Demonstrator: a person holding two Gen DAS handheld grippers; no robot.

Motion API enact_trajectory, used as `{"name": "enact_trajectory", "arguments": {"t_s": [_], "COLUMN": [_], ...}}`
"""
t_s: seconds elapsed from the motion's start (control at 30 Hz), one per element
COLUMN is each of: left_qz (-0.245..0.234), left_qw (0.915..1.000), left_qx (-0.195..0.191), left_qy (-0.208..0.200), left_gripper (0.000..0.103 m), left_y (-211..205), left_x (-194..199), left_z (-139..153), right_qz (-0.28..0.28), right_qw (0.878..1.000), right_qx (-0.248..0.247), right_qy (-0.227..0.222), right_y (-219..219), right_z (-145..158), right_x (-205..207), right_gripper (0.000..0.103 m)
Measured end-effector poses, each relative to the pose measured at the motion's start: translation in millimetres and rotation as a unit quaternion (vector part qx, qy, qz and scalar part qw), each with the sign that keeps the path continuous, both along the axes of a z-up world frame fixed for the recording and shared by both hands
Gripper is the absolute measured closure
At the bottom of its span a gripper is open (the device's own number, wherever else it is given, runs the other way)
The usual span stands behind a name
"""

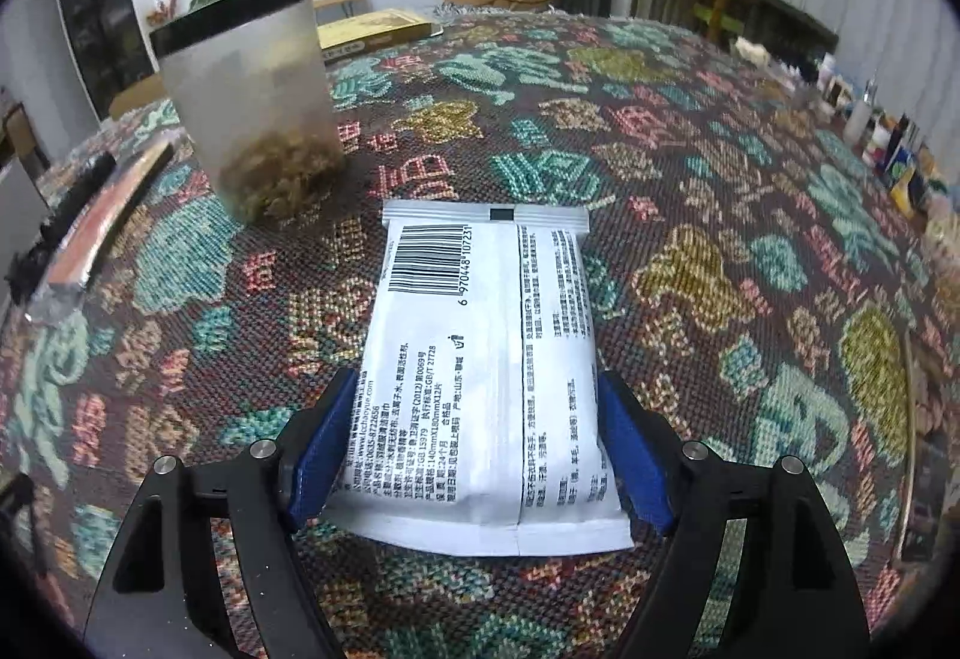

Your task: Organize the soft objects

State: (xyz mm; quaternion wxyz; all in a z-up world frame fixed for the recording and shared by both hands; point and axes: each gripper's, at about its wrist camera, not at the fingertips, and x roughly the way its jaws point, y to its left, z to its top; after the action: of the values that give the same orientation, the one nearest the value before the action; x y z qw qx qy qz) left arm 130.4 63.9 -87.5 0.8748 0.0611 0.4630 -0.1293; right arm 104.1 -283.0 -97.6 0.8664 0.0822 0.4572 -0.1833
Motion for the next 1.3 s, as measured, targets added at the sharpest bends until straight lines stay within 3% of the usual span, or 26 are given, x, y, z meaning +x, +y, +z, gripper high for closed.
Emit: {"name": "enact_trajectory", "arguments": {"t_s": [0.3, 1.13, 1.3], "left_qz": [0.0, 0.001, 0.003], "left_qw": [1.0, 1.0, 0.9994], "left_qx": [0.0, 0.003, 0.013], "left_qy": [0.0, 0.001, 0.031], "left_gripper": [0.0, 0.0, 0.0], "left_y": [0, -1, -7], "left_x": [0, -1, 15], "left_z": [0, 0, 2], "right_qz": [-0.011, -0.011, -0.011], "right_qw": [1.0, 1.0, 1.0], "right_qx": [0.009, 0.011, 0.011], "right_qy": [-0.002, -0.003, -0.003], "right_y": [-4, -4, -4], "right_z": [-3, -4, -4], "right_x": [0, 1, 1], "right_gripper": [0.013, 0.011, 0.011]}}
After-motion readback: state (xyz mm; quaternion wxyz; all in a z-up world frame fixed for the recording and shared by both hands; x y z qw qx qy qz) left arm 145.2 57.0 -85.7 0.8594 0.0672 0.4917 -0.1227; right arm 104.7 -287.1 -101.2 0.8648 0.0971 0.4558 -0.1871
